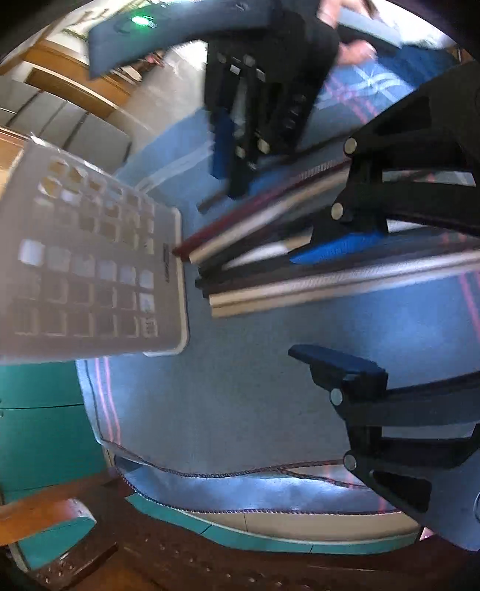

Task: Organize utensils
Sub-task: 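Lower the left tool over a light wooden chopstick while the right tool lowers over a dark brown one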

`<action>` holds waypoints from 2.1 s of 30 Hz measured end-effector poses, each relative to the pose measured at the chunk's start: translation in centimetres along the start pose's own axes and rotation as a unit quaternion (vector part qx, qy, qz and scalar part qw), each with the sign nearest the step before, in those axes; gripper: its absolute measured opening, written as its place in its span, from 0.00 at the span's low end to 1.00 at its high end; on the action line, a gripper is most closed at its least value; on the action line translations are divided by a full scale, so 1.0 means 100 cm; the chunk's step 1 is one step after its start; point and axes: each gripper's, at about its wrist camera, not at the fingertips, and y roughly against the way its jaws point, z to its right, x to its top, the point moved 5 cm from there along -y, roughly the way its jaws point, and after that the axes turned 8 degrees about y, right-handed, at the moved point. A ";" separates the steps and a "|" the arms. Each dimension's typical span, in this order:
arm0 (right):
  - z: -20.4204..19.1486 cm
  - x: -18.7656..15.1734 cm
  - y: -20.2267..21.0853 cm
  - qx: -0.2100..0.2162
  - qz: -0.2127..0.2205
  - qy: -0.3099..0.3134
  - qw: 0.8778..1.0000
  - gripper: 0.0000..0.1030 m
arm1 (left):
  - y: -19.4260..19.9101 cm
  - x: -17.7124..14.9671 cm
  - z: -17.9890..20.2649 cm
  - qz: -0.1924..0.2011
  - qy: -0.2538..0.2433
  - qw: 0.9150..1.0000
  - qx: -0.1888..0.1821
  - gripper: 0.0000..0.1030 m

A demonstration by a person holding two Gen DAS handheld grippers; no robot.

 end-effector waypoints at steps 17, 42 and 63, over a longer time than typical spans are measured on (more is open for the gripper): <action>-0.013 -0.018 0.009 -0.017 0.046 0.011 0.999 0.35 | 0.001 -0.004 -0.015 0.027 0.013 0.997 0.068 0.34; -0.022 -0.014 0.001 -0.029 0.049 0.010 0.998 0.39 | 0.026 0.004 0.003 0.076 0.055 0.996 -0.006 0.12; -0.020 -0.013 0.003 -0.054 0.052 0.015 0.997 0.45 | -0.005 0.004 -0.015 0.047 0.060 0.994 0.077 0.33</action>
